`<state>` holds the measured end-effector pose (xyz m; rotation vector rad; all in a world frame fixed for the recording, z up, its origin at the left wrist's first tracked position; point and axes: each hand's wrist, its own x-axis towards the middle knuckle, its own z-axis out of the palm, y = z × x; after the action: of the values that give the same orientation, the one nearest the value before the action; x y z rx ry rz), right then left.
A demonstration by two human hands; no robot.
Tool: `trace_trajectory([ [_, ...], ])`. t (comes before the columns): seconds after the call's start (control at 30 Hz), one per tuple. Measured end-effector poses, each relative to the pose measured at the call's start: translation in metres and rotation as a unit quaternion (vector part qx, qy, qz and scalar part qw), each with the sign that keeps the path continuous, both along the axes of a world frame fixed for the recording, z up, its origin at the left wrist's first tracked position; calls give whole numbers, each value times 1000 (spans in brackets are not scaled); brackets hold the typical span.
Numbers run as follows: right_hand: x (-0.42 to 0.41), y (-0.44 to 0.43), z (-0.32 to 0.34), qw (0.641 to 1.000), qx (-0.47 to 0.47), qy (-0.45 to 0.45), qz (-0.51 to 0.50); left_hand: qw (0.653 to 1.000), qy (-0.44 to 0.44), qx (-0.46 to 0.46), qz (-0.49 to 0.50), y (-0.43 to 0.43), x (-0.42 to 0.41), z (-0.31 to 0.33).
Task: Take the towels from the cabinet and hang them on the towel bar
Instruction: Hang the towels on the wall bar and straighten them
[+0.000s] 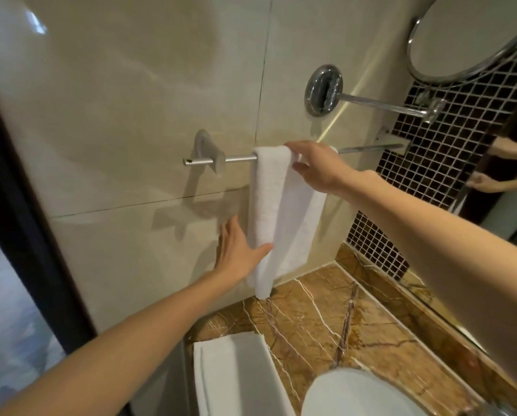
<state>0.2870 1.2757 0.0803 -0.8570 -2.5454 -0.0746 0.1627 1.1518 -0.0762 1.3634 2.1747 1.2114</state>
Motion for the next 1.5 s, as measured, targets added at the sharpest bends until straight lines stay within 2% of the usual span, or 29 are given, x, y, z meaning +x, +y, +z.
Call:
trace_trajectory([
  [0.07,0,1,-1,1000,2,3,3,998,-50,-31,-30,9,3,-14],
  [0.2,0,3,-2,1000,-2,2,-1,991,-127,-22,-39,21,12,-40],
  [0.47,0,5,-2,1000,-5,0,-7,988,-154,-19,-13,30,7,-78],
  [0.67,-1,9,-4,1000,-21,7,-14,984,-176,-5,-41,25,-5,-87],
  [0.83,-2,10,-2,999,-34,-9,-24,979,-201,3,-14,17,-5,-91],
  [1.0,-4,6,4,997,-73,-7,-29,979,-195,-9,-55,18,1,-91],
  [1.17,-4,3,7,994,-105,0,-19,975,-223,5,-20,20,7,-84],
  [1.3,-5,5,8,994,-106,-4,-30,980,-186,57,44,11,14,-80],
  [1.5,-5,7,6,994,-107,1,-27,984,-145,100,-5,-3,22,-101],
])
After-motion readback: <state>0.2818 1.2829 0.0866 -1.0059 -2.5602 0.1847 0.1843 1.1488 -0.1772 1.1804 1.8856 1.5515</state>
